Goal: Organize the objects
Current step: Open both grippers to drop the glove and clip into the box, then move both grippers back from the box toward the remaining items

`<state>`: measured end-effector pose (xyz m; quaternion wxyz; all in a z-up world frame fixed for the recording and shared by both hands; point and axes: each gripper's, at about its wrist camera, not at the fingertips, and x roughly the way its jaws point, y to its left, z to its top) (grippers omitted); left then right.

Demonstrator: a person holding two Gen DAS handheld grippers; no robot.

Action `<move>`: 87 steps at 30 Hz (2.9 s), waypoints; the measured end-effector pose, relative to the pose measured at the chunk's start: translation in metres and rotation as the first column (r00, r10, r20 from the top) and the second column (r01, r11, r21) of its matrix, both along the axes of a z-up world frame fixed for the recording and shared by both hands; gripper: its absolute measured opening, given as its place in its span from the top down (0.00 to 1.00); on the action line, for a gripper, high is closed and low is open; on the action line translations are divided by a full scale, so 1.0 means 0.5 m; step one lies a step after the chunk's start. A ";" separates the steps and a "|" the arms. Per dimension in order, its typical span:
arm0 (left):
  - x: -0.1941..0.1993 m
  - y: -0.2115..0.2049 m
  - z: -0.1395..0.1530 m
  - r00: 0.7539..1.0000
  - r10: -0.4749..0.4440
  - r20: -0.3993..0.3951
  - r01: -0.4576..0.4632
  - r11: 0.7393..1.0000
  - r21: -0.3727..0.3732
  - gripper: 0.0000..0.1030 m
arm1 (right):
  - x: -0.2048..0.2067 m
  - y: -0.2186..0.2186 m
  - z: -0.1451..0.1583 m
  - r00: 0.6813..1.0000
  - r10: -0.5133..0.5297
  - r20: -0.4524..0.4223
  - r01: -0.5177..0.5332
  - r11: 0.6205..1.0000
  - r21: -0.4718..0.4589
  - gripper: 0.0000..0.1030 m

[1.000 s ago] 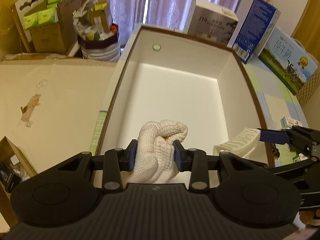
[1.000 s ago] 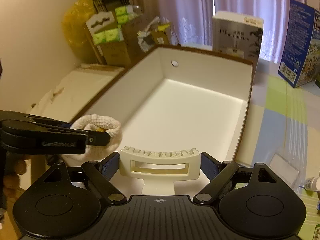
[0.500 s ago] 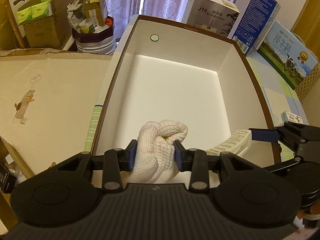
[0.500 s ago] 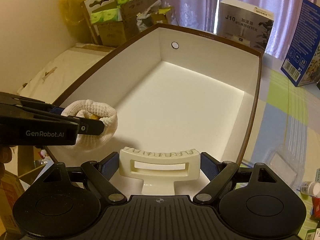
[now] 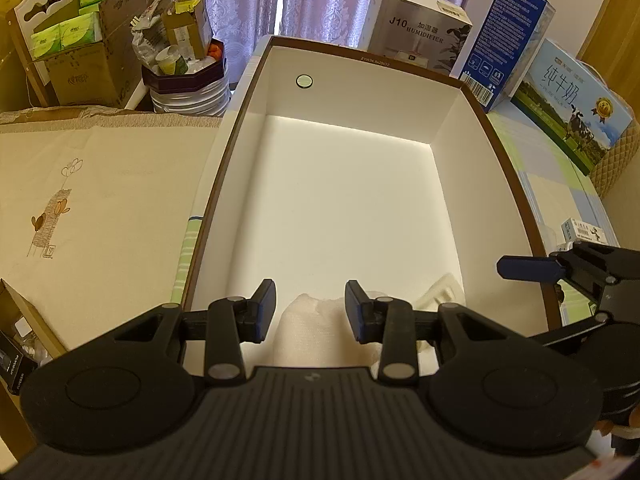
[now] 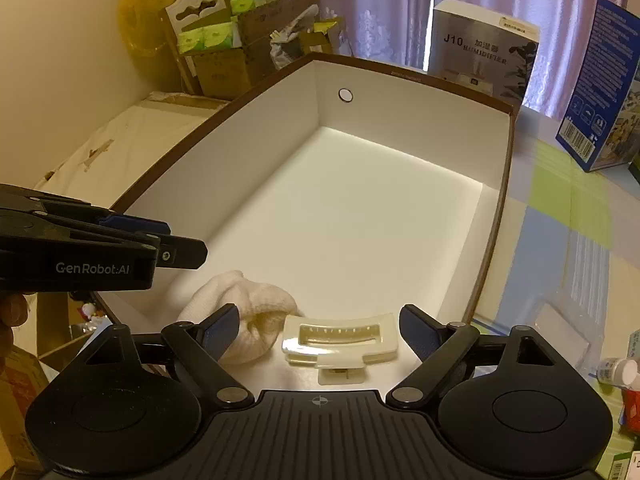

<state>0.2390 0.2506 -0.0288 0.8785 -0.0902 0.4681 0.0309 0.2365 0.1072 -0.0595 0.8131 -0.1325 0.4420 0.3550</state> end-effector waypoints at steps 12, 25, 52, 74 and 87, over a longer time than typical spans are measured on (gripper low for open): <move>-0.012 -0.015 0.017 1.000 -0.024 0.018 0.024 1.000 0.012 0.56 | -0.020 -0.024 0.026 1.000 -0.031 -0.001 0.031 0.999 0.037 0.17; -0.039 -0.055 0.067 0.997 -0.056 0.055 0.053 0.998 0.046 0.27 | -0.060 -0.104 0.095 0.995 -0.103 0.015 0.100 0.983 0.156 0.17; -0.128 -0.329 0.100 0.988 -0.139 0.073 0.136 0.990 0.036 0.22 | -0.091 -0.488 0.120 0.955 -0.292 -0.048 0.296 0.934 0.201 0.17; -0.052 -0.571 0.023 0.959 -0.283 0.004 0.282 0.959 0.038 0.22 | -0.034 -0.755 0.071 0.865 -0.485 -0.128 0.499 0.856 0.130 0.17; 0.021 -0.614 -0.043 0.955 -0.297 -0.004 0.297 0.952 0.071 0.26 | 0.005 -0.821 0.044 0.823 -0.552 -0.134 0.567 0.816 0.114 0.18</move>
